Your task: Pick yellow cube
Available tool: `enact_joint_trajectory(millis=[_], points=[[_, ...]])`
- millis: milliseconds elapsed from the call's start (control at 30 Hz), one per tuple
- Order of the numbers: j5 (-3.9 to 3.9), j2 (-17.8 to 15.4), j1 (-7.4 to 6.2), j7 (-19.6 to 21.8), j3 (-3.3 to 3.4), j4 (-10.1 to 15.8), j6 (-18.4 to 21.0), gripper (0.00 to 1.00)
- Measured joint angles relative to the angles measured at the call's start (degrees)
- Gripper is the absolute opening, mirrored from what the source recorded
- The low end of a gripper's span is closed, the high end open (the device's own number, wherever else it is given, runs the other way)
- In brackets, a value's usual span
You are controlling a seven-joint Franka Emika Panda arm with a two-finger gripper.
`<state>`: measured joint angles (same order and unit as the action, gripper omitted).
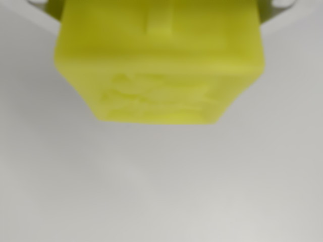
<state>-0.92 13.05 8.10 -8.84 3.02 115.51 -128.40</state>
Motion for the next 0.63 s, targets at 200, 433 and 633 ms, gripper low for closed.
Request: enact_joint_trajectory(millis=[200,433,633], points=[[0.1,-1.1,0.0,0.1,0.0,-0.8,2.0,0.0],[0.15,-1.9,0.01,0.1,0.0,-1.5,3.3,0.0],[0.16,-1.9,0.01,0.1,0.0,-1.5,3.3,0.0]])
